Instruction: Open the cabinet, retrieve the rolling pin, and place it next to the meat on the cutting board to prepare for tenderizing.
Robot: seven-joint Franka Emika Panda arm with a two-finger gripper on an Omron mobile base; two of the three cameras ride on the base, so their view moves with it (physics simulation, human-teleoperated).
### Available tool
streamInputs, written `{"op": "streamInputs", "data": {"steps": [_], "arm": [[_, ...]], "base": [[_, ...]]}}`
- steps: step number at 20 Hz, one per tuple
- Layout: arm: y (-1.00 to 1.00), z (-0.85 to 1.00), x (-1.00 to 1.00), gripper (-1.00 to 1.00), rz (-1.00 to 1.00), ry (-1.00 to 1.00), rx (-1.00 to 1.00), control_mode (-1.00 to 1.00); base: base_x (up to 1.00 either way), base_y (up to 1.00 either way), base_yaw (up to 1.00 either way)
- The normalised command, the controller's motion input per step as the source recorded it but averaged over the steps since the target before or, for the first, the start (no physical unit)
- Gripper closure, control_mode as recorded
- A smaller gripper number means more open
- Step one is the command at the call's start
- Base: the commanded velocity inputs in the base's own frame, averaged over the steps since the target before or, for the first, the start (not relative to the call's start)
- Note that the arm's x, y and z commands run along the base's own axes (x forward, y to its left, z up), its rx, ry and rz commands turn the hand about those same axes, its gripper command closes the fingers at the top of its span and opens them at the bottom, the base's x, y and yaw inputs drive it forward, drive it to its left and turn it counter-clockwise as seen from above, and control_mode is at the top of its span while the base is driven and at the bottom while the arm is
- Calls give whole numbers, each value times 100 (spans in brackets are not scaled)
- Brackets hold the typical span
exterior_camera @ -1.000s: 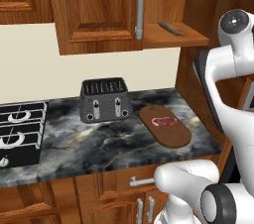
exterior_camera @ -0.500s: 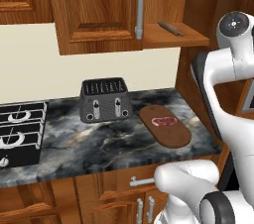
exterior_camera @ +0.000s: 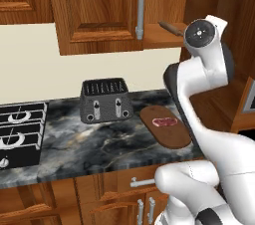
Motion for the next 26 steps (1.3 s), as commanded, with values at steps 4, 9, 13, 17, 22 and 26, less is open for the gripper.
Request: {"op": "streamInputs", "data": {"steps": [4, 9, 13, 17, 22, 26], "arm": [[89, 0, -24, -100, 5, -22, 0, -100], [83, 0, -42, -100, 4, -26, 6, -100], [66, 1, -36, -100, 4, -28, 16, -100], [53, 10, -21, -100, 3, -25, 20, -100], [44, 25, -11, -100, 1, -24, 26, -100], [5, 43, -23, -100, 9, -16, 34, -100]], "base": [[0, 0, 0], [0, 0, 0], [0, 0, 0], [0, 0, 0], [0, 0, 0], [0, 0, 0]]}}
